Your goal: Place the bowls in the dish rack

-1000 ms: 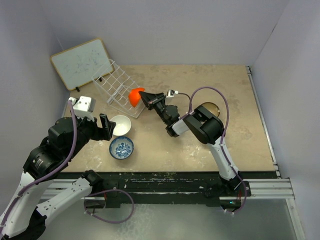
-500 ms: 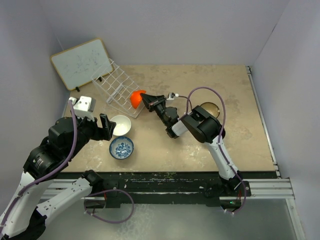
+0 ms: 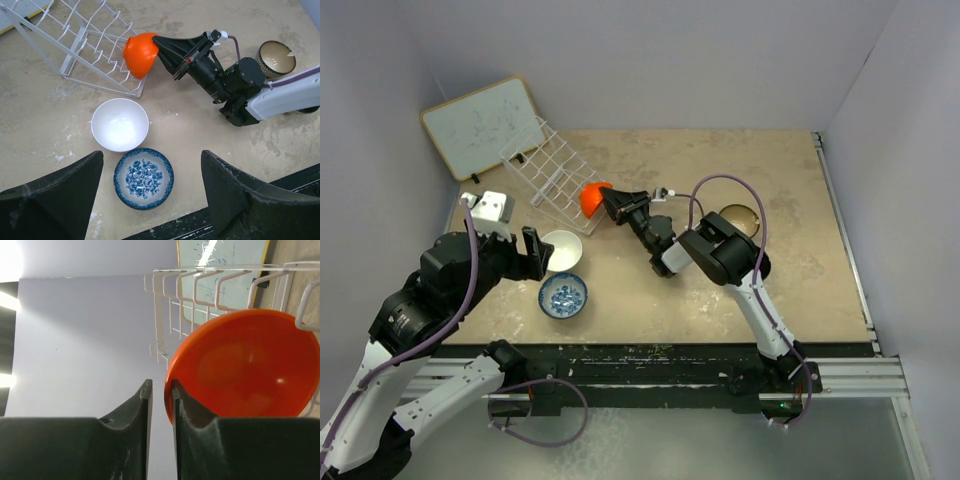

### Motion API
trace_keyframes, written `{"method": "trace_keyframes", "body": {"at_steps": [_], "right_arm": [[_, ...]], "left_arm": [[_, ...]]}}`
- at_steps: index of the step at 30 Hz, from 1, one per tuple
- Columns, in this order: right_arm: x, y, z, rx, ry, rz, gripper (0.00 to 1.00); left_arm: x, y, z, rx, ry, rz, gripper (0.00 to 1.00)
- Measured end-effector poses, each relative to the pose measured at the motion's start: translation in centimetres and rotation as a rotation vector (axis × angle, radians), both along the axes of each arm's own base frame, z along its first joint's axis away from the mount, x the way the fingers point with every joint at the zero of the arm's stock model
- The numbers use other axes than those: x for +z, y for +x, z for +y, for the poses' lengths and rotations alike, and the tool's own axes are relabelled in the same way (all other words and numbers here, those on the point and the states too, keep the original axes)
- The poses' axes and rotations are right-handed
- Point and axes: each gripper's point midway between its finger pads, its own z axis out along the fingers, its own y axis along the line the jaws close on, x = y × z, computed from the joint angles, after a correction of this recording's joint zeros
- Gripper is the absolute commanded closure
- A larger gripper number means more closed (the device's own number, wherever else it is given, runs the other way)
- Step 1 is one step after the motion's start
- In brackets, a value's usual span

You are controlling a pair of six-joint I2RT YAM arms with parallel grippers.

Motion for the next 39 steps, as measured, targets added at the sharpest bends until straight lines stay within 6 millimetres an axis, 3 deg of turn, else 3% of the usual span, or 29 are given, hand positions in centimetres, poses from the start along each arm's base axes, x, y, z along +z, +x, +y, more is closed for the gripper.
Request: {"method": "trace_keyframes", "body": {"at_steps": [3, 12, 21, 27, 31, 39], "right_arm": [[0.0, -0.2, 0.2, 0.007, 0.009, 0.006, 0.65], [-1.3, -1.2, 0.3, 0.021, -0.011, 0.038, 0.57], [-2.8, -2.6, -1.0, 0.016, -0.049, 0.084, 0.49], [-4.4, -4.2, -2.9, -0.001, -0.099, 0.14, 0.45], [-3.2, -5.3, -3.8, -0.003, -0.117, 0.126, 0.43], [3.1, -8.0, -5.1, 0.014, -0.159, -0.028, 0.43]], "left_arm": [[-0.1, 0.0, -0.1, -0.003, 0.001, 0.004, 0.19], [-0.1, 0.1, -0.3, -0.012, 0.0, 0.008, 0.19], [0.2, 0.3, -0.5, -0.013, -0.009, -0.002, 0.19], [0.2, 0.4, -0.6, -0.01, -0.017, -0.002, 0.19], [0.4, 0.6, -0.9, -0.011, -0.022, -0.006, 0.18], [1.1, 0.9, -1.3, -0.019, -0.049, -0.025, 0.14]]}}
